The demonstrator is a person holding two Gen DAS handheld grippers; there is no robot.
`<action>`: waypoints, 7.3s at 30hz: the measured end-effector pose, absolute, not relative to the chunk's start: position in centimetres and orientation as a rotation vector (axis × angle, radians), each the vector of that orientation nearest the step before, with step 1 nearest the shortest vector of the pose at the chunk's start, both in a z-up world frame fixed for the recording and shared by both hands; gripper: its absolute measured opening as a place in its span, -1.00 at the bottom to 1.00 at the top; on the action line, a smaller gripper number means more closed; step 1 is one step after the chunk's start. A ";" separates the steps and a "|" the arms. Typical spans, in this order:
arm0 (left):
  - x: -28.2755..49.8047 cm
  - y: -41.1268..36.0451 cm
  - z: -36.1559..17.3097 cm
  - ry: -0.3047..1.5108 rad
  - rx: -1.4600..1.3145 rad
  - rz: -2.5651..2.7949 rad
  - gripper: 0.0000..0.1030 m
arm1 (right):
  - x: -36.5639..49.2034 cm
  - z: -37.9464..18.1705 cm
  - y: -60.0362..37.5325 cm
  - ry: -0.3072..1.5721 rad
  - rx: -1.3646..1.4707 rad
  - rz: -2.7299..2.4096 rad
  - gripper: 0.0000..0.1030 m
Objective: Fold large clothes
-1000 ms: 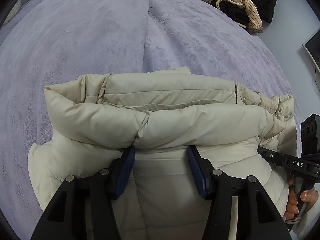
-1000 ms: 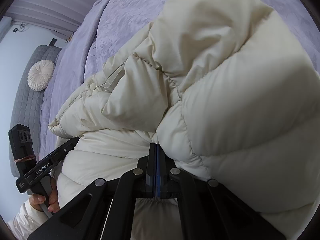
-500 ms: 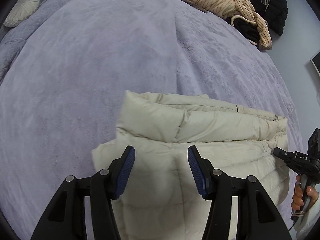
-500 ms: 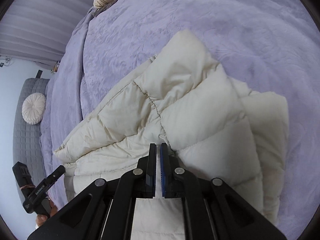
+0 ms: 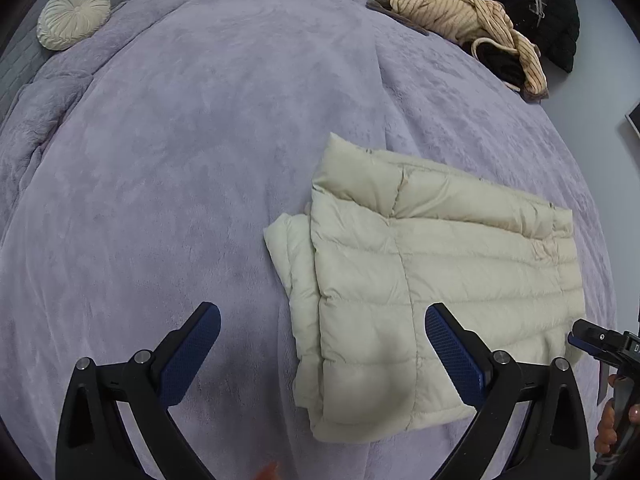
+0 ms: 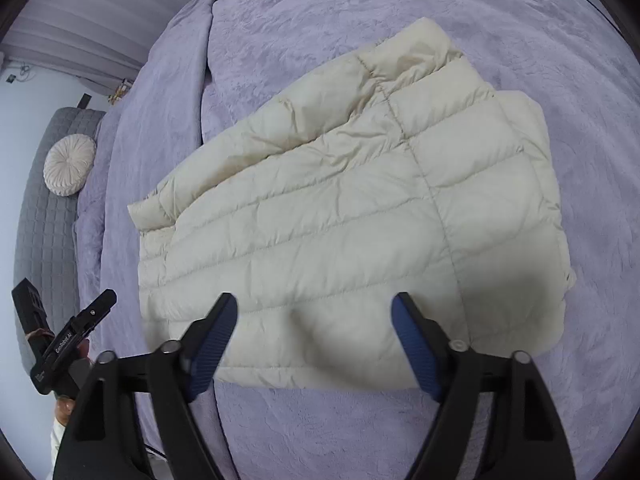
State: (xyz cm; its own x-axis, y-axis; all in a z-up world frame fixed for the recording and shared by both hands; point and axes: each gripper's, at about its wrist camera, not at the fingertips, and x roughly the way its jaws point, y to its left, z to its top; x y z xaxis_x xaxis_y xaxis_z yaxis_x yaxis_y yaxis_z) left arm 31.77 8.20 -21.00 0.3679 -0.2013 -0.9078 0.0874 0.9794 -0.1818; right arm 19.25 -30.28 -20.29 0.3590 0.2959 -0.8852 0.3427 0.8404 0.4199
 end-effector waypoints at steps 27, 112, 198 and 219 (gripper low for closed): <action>30.7 13.4 -26.4 1.285 -0.361 -0.282 0.99 | 18.3 -21.9 -17.8 1.309 0.715 0.274 0.99; 34.4 -6.9 -20.3 1.306 -0.455 -0.910 -0.23 | 32.0 -32.1 -26.6 1.165 0.652 0.243 -1.00; 26.4 -29.3 -23.8 1.286 -0.024 -1.171 0.52 | 30.4 -22.8 -48.4 1.228 0.697 0.253 -0.78; 35.8 -13.1 -24.6 1.324 -0.362 -0.734 0.52 | 28.7 -27.4 -49.0 1.258 0.688 0.139 -0.79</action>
